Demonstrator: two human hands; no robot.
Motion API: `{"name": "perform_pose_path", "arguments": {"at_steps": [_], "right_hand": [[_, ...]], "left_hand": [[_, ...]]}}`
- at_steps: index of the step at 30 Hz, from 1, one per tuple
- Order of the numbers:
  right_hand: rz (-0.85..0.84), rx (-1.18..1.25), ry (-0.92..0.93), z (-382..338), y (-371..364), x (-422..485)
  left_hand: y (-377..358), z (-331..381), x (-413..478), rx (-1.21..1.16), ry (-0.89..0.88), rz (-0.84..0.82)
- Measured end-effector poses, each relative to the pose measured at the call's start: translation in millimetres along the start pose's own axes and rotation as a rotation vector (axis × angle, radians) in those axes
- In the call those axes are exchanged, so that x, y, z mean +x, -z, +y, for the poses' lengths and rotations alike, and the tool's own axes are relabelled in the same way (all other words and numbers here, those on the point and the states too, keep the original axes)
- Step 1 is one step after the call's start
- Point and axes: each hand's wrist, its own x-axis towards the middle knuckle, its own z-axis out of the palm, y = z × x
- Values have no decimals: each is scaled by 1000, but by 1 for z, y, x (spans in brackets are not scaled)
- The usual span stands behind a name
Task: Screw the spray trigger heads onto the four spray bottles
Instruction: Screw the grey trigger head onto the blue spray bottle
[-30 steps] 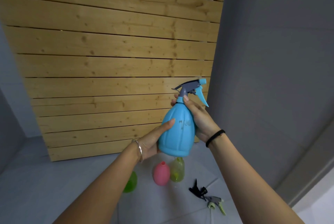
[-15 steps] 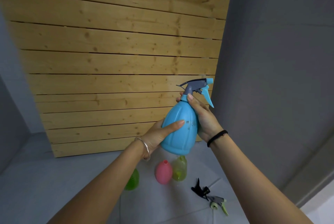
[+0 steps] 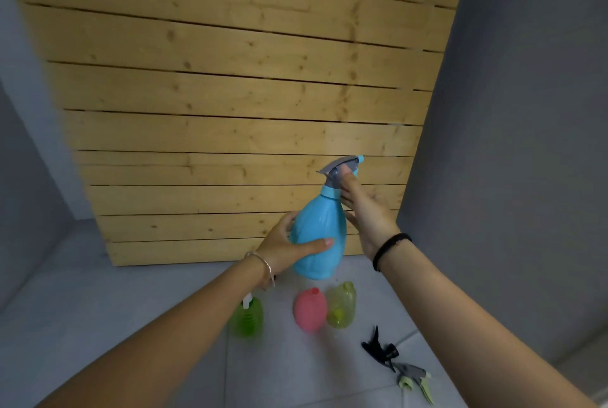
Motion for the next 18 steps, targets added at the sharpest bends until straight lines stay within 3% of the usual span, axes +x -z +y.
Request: {"name": "perform_pose_path", "arguments": {"at_steps": [6, 14, 18], "right_hand": [[8, 0, -255, 22, -20, 29], [-162, -46, -311, 90, -26, 63], [-243, -67, -339, 132, -26, 81]], "left_hand": [[11, -42, 20, 274, -85, 169], [46, -101, 40, 231, 76, 66], [65, -132, 56, 222, 97, 140]]}}
